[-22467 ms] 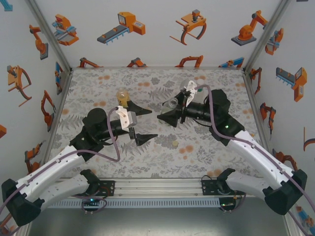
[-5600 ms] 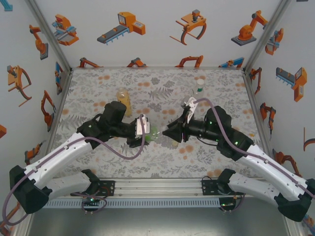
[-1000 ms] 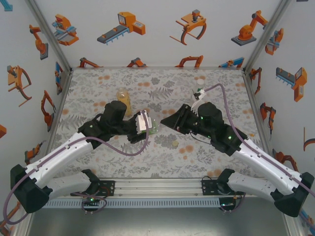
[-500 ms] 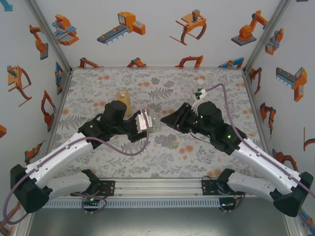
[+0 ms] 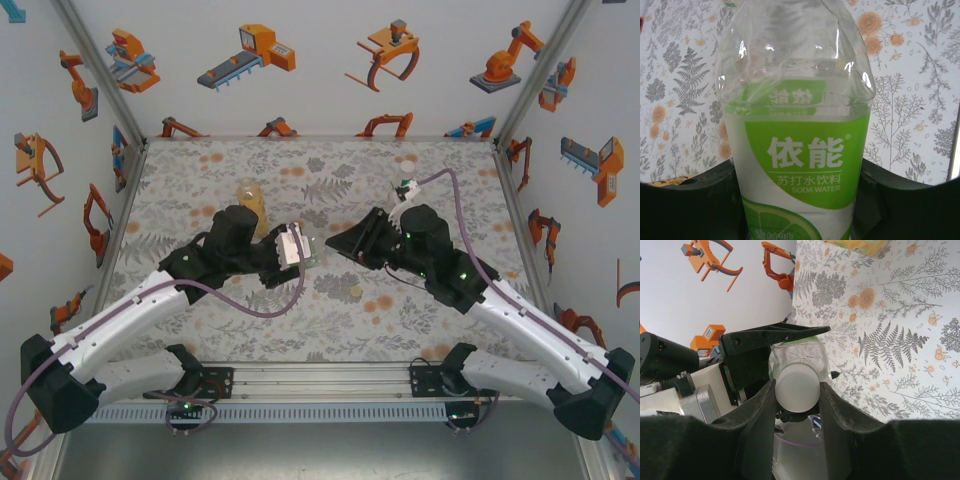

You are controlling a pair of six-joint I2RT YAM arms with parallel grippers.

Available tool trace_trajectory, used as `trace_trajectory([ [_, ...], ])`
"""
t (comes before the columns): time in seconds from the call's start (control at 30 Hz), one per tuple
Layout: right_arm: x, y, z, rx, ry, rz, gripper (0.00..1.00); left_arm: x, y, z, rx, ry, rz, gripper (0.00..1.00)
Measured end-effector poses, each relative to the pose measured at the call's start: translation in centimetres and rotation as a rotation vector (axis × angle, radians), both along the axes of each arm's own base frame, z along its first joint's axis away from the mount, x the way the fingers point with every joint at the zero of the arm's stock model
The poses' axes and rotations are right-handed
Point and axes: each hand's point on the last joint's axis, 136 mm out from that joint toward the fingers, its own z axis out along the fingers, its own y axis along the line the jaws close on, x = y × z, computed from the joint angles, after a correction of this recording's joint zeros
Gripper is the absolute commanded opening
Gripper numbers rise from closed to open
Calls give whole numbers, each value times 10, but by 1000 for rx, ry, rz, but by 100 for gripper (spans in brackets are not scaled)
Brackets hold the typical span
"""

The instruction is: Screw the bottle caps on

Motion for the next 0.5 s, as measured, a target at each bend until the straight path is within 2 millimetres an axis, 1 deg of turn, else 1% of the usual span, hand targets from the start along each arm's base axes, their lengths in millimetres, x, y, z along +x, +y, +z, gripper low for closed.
trace_trajectory([
  [0.03, 1, 1, 0, 2, 2, -3, 0, 1, 1, 0, 2, -5, 8, 15],
  [0.07, 2, 2, -1, 4, 5, -5, 0, 1, 1, 0, 4, -8, 12, 26],
  [0.13, 4, 3, -2, 5, 6, -5, 0, 2, 3, 0, 6, -12, 19, 41],
  [0.17, 4, 3, -2, 4, 6, -5, 0, 2, 3, 0, 7, -12, 21, 48],
  [0.23, 5, 4, -4, -4, 7, -3, 0, 2, 4, -2, 9, -10, 23, 56],
  [0.27, 5, 4, -4, -12, 8, -2, 0, 2, 4, -3, 10, -9, 23, 64],
  [0.33, 7, 5, -5, -43, 2, 1, 0, 1, 3, -2, 2, -2, 17, 73],
  [0.4, 12, 4, -8, -89, 1, -3, 0, -2, 0, 3, -23, -10, -3, 77],
  [0.5, 19, -1, -17, -176, -2, -11, 0, -6, -3, 12, -56, -21, -28, 79],
])
